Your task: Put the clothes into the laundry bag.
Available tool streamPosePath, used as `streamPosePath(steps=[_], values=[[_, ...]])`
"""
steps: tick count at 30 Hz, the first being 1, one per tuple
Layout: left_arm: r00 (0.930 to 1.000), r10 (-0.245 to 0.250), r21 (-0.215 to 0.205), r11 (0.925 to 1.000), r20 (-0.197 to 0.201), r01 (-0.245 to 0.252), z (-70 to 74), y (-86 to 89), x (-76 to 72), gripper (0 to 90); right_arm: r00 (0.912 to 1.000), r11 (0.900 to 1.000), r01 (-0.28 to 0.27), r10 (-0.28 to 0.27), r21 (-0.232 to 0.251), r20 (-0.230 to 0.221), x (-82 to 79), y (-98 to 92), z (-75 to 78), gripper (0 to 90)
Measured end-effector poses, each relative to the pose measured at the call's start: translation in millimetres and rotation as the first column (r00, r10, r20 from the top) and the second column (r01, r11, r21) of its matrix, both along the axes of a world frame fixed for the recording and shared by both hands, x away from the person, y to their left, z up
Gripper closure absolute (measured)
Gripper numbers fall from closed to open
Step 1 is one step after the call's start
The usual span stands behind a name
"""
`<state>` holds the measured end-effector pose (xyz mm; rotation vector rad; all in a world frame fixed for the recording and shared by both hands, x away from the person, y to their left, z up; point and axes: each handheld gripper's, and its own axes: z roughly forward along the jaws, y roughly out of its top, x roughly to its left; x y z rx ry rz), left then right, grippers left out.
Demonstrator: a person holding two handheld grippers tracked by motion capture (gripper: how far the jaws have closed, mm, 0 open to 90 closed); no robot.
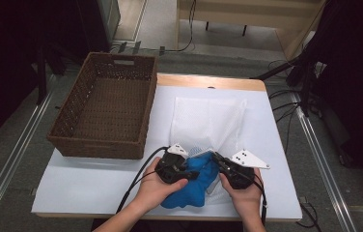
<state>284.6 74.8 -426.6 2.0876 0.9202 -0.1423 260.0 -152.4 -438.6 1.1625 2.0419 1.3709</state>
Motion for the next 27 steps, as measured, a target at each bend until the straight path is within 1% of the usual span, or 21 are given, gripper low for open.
streamPosePath(steps=[1, 2, 4, 5, 7, 8, 10, 11, 12, 13, 14, 15, 16, 18, 20, 21, 22, 23, 24, 26, 27], values=[[0.9999, 0.015, -0.034, 0.9993, 0.001, -0.015, 3.4, 0.5, 0.5, 76.2, 0.9999, 1.000, -0.001, 0.001, 0.002, 0.011, -0.7, 0.3, 1.4, 90.0], [0.9999, 0.015, -0.034, 0.9993, 0.001, -0.015, 3.4, 0.5, 0.5, 76.2, 0.9999, 1.000, -0.001, 0.001, 0.002, 0.011, -0.7, 0.3, 1.4, 90.0], [0.9989, 0.047, -0.087, 0.9951, 0.003, -0.047, 8.4, 1.2, 2.0, 76.0, 0.9997, 1.000, 0.004, -0.004, 0.012, 0.023, -2.9, 0.9, 4.9, 90.0], [0.9978, 0.066, -0.101, 0.9927, 0.005, -0.065, 9.4, 0.7, 2.8, 76.0, 0.9995, 1.000, 0.004, -0.005, 0.019, 0.033, -3.5, 0.8, 6.5, 90.0], [0.9941, 0.107, -0.104, 0.9891, 0.015, -0.105, 7.4, -2.2, 4.8, 75.5, 0.9993, 1.000, 0.002, -0.003, 0.025, 0.038, -4.7, 1.1, 8.7, 90.0], [0.9910, 0.133, -0.095, 0.9869, 0.016, -0.131, 3.8, -4.2, 7.4, 75.1, 0.9992, 1.000, 0.001, -0.001, 0.024, 0.039, -4.8, 1.3, 9.0, 90.0], [0.9811, 0.192, -0.061, 0.9799, 0.025, -0.190, -6.7, -8.2, 15.3, 72.1, 0.9995, 1.000, -0.005, 0.005, 0.018, 0.032, -4.2, 2.7, 6.9, 90.0], [0.9787, 0.205, -0.051, 0.9775, 0.003, -0.205, -13.6, -9.8, 20.3, 72.1, 0.9995, 1.000, -0.005, 0.005, 0.018, 0.032, -4.2, 2.7, 6.9, 90.0], [0.9782, 0.207, -0.042, 0.9774, -0.019, -0.207, -20.2, -12.1, 24.5, 70.0, 0.9995, 1.000, -0.007, 0.007, 0.015, 0.029, -3.8, 3.0, 5.8, 90.0], [0.9793, 0.201, -0.035, 0.9789, -0.027, -0.201, -24.9, -13.6, 26.8, 66.1, 0.9997, 1.000, -0.005, 0.005, 0.014, 0.025, -3.7, 3.2, 4.6, 90.0], [0.9852, 0.170, -0.041, 0.9844, -0.023, -0.171, -25.8, -14.4, 26.1, 56.2, 0.9998, 1.000, -0.003, 0.003, 0.008, 0.019, -3.3, 2.3, 2.6, 90.0], [0.9852, 0.170, -0.041, 0.9844, -0.023, -0.171, -25.8, -14.4, 26.1, 49.6, 0.9998, 1.000, -0.003, 0.003, 0.008, 0.019, -3.3, 2.3, 2.6, 90.0], [0.9881, 0.153, -0.044, 0.9872, -0.010, -0.154, -22.9, -14.8, 23.3, 49.6, 0.9998, 1.000, -0.001, 0.001, 0.008, 0.019, -3.1, 1.2, 2.0, 90.0], [0.9939, 0.107, -0.030, 0.9938, 0.026, -0.107, -13.6, -13.2, 15.4, 32.7, 0.9999, 1.000, 0.007, -0.007, 0.014, 0.012, -2.1, -3.5, 0.8, 90.0], [0.9945, 0.071, -0.012, 0.9974, 0.076, -0.071, -3.5, -8.3, 6.9, 31.2, 0.9999, 1.000, 0.010, -0.010, 0.014, 0.012, -1.4, -5.3, 0.4, 90.0], [0.9942, 0.058, -0.004, 0.9983, 0.091, -0.057, 0.5, -5.1, 4.2, 27.9, 0.9998, 1.000, 0.019, -0.019, 0.021, 0.008, 0.0, -7.8, -0.5, 90.0], [0.9937, 0.052, 0.000, 0.9986, 0.100, -0.052, 3.3, -1.9, 1.9, 27.9, 0.9998, 1.000, 0.019, -0.019, 0.021, 0.008, 0.0, -7.8, -0.5, 90.0], [0.9935, 0.048, 0.005, 0.9988, 0.104, -0.048, 4.6, 1.0, 0.1, 27.4, 0.9997, 0.999, 0.023, -0.024, 0.029, 0.004, 0.7, -8.9, -1.0, 90.0], [0.9935, 0.041, 0.019, 0.9989, 0.106, -0.043, 3.9, 2.7, -1.5, 27.3, 0.9997, 0.999, 0.025, -0.025, 0.029, 0.002, 0.4, -8.8, -0.7, 90.0], [0.9953, 0.026, 0.075, 0.9967, 0.093, -0.033, -3.4, 2.5, -4.7, 27.1, 0.9997, 0.999, 0.024, -0.024, 0.027, 0.004, 0.1, -8.2, -0.5, 90.0], [0.9964, 0.014, 0.116, 0.9930, 0.083, -0.024, -10.6, 0.6, -6.5, 30.9, 0.9996, 0.999, 0.027, -0.028, 0.023, 0.003, -0.6, -6.0, -0.4, 89.9]])
